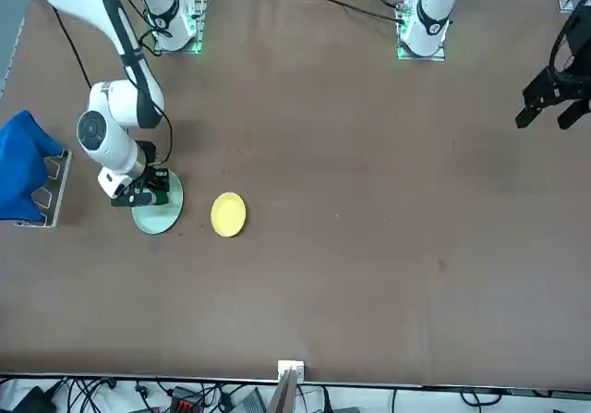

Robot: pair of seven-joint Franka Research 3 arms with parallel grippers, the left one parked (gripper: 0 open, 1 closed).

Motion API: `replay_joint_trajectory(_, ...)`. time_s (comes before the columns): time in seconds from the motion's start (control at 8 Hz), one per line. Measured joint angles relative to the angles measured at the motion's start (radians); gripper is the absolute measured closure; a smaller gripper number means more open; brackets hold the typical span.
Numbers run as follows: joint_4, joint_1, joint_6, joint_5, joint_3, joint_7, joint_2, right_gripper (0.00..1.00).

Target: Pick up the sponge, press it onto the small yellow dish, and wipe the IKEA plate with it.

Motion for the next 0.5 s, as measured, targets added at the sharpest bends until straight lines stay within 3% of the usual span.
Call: replay_joint_trajectory(0.5,0.000,-0.015,0.042,0.000,-0.001,-0.004,0.032,0.65)
